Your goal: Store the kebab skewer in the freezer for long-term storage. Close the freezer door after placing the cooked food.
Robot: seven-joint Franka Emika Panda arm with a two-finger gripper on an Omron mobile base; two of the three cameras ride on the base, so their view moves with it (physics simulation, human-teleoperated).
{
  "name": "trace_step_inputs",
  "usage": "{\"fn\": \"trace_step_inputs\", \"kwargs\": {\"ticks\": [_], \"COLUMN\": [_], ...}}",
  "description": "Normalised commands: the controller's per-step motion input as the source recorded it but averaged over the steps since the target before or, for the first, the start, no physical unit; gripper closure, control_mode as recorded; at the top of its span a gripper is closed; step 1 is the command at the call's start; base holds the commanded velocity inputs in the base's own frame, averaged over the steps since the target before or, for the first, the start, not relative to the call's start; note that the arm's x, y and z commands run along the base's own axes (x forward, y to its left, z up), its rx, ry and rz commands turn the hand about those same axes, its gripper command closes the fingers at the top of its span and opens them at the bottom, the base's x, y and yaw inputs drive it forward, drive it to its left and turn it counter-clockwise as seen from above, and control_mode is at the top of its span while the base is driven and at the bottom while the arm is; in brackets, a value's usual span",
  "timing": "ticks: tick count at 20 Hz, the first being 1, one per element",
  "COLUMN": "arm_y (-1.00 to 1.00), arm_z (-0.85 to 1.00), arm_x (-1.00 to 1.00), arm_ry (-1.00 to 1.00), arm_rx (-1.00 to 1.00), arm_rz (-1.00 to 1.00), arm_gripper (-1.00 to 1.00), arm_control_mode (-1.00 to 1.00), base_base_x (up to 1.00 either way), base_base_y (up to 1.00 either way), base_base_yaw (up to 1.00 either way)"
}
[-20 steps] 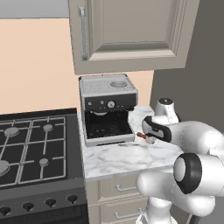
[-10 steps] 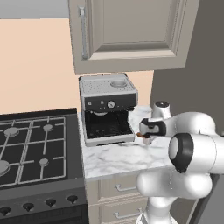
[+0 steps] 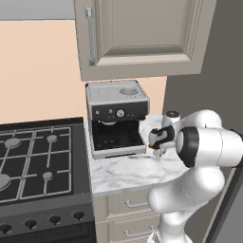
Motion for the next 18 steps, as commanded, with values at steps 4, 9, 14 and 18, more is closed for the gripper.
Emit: {"fn": "trace_step_inputs", "kwargs": {"ticks": [4, 9, 14, 18], "arm_y": [0.00, 0.00, 0.00, 0.00], "arm_z": [-0.34, -0.23, -0.17, -0.26], "arm_x": [0.00, 0.06, 0.00, 0.00], "arm_ry": [0.01, 0.00, 0.00, 0.01], "arm_rx": [0.00, 0.00, 0.05, 0.09], "arm_rz": [0.06, 0.05, 0.03, 0.03], "arm_gripper": [-1.00, -1.00, -1.00, 1.00], "arm_control_mode": [-1.00, -1.00, -1.00, -1.00], "base_base_x": [0.00, 0.00, 0.00, 0.00], "base_base_y": [0.00, 0.00, 0.00, 0.00], "base_base_yaw": [0.00, 0.00, 0.00, 0.00]}}
